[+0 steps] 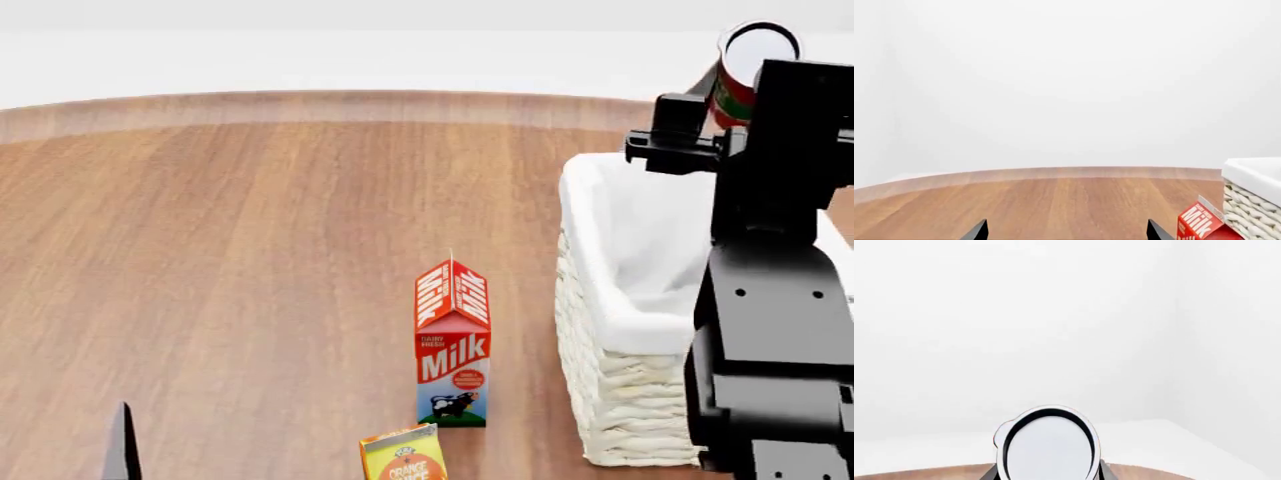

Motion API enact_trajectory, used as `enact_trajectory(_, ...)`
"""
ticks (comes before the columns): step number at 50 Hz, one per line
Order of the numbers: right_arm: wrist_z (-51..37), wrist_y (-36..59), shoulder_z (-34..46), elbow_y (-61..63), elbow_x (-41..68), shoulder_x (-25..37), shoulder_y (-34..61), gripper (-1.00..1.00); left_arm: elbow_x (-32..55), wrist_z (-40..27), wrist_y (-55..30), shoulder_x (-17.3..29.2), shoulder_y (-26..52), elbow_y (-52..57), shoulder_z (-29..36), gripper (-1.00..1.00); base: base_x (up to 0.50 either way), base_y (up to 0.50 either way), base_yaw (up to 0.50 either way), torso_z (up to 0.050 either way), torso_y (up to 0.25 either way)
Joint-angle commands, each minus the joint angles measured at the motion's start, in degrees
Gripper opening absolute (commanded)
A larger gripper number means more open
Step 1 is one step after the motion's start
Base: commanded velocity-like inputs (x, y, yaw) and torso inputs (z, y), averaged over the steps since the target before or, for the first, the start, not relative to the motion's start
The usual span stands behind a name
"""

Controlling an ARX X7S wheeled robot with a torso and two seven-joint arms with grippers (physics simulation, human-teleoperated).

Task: Pick up the tomato sauce, and put it in the basket.

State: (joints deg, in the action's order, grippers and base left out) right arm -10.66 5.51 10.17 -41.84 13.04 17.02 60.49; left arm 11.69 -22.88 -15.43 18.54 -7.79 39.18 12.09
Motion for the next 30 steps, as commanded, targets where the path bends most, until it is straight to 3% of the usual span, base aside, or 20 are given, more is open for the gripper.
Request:
enact_trajectory(1, 4.4, -10.7, 0.1, -33.1, -3.3, -4.0, 14.3, -1.0, 0.2, -0.2, 0.1, 0.1, 0.3, -0.5, 0.3, 1.0, 0.0, 0.0, 0.0, 0.0, 0.0)
enact_trajectory(13, 8.4, -3.7, -6.0, -33.1, -8.3, -4.8, 13.1, -1.0, 0.5, -0.4, 0.3, 0.2, 0.6, -1.3, 0.3, 1.0, 0.0, 0.0, 0.0, 0.0, 0.001)
enact_trajectory(30, 6.1, 0.2, -8.3, -33.1, -12.3, -5.0, 11.0, -1.0, 0.8, -0.6, 0.4, 0.4, 0.7, -1.6, 0.7, 1.0, 0.0, 0.0, 0.0, 0.0, 0.0)
